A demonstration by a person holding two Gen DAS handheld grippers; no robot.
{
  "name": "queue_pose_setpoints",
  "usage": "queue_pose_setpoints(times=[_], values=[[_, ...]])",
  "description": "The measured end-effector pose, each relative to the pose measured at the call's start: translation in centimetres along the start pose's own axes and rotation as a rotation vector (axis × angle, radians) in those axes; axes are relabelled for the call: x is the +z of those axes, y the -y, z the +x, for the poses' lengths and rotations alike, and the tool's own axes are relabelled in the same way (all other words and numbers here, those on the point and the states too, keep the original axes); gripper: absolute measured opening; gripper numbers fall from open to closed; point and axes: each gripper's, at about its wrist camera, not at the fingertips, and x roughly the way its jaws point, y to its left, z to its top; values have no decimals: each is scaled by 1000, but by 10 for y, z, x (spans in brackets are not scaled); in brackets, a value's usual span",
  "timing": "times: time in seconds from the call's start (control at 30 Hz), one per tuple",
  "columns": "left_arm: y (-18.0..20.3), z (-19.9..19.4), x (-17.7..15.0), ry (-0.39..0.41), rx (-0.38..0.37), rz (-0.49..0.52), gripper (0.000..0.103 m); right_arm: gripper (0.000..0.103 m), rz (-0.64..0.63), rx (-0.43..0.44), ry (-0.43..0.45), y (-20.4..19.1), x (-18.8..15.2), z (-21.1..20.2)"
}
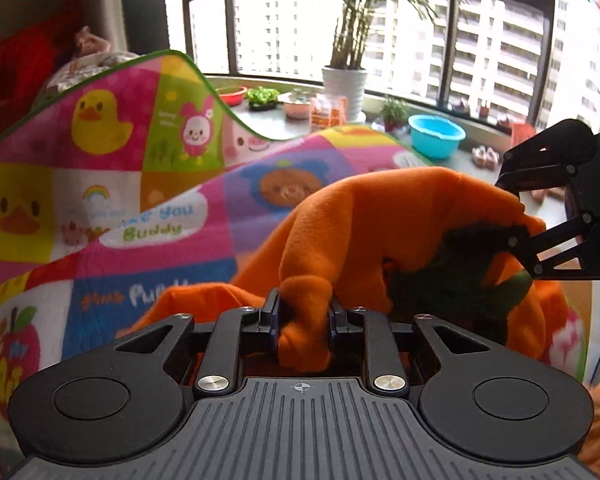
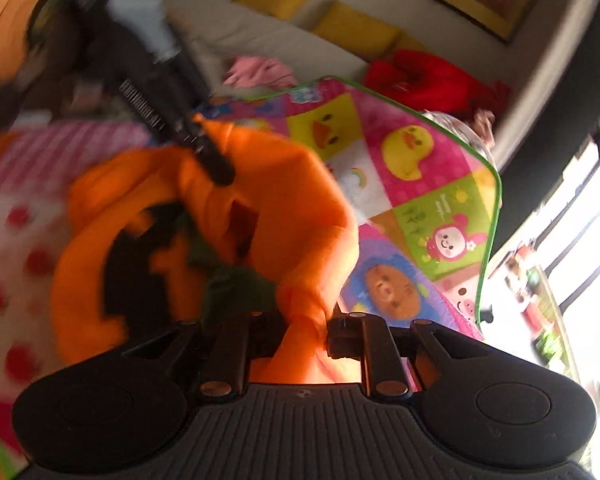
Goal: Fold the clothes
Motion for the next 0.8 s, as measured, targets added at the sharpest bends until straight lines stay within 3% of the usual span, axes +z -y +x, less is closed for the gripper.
queue_pose_setpoints(times=[0.13,0.23,0.3,0.37,0.53,0.7,0.8], values=[[14,-7,-23,-12,33,4,24,23,-48,8,-41,-43,-18,-9],[23,-12,-30,-12,73,28,24,26,9,-7,-31,-50,-22,-23],[25,-11,-33,-21,75,30,24,36,116,24,-17,-36,-17,-35],[27,-10,-36,-31,77,33,24,58,237,36,18,-17,-14,-52],[32,-7,-43,-56,81,40,24,78,587,33,139,31,-14,-73],[33,-13,-47,-69,86,39,26,82,804,-30,129,51,-22,-32],[26,-33,-42,-39,84,-5,31,82,790,-34,7,38,-25,2]])
